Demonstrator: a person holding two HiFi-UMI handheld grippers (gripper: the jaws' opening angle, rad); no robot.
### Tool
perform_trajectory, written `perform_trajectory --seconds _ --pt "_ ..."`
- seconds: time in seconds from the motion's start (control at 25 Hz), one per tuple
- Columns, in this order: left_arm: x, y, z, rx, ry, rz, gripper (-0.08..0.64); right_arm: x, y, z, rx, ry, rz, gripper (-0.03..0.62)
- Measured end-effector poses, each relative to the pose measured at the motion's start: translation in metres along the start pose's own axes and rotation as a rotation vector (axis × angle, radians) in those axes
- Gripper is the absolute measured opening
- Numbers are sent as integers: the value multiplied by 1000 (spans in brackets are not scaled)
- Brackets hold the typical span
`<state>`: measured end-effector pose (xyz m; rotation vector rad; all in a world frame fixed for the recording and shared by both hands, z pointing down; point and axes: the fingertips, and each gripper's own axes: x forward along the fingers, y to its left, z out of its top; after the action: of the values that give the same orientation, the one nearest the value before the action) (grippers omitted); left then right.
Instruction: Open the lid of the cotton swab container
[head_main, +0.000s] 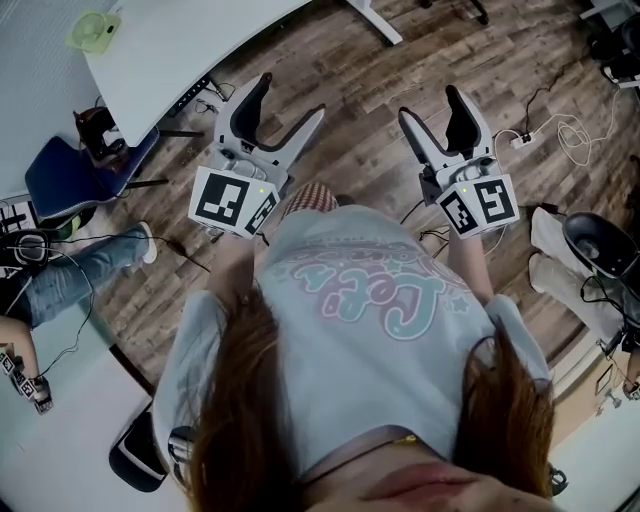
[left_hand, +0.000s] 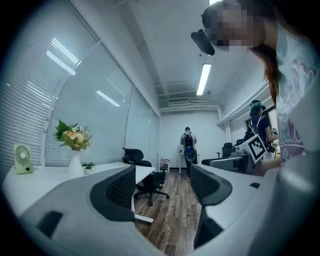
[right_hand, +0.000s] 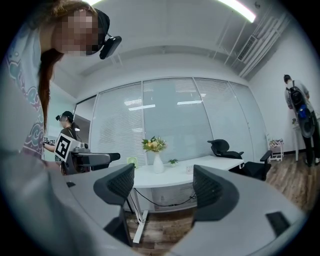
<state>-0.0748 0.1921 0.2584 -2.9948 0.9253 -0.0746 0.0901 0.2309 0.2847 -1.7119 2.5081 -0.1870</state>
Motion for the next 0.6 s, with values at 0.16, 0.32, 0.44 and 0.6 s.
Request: perform_trajectory --seconds 0.16,0.32,0.44,0.6 --pt "-3 -3 -4 -4 17 14 322 1 -2 -2 9 3 9 359" --pt "-11 8 -12 -18 29 42 322 8 1 -8 12 15 26 359" --pt "-10 15 -13 -24 22 51 322 16 2 -9 7 17 34 359" --pt "1 26 -14 -23 16 43 322 26 2 -10 -2 19 38 359"
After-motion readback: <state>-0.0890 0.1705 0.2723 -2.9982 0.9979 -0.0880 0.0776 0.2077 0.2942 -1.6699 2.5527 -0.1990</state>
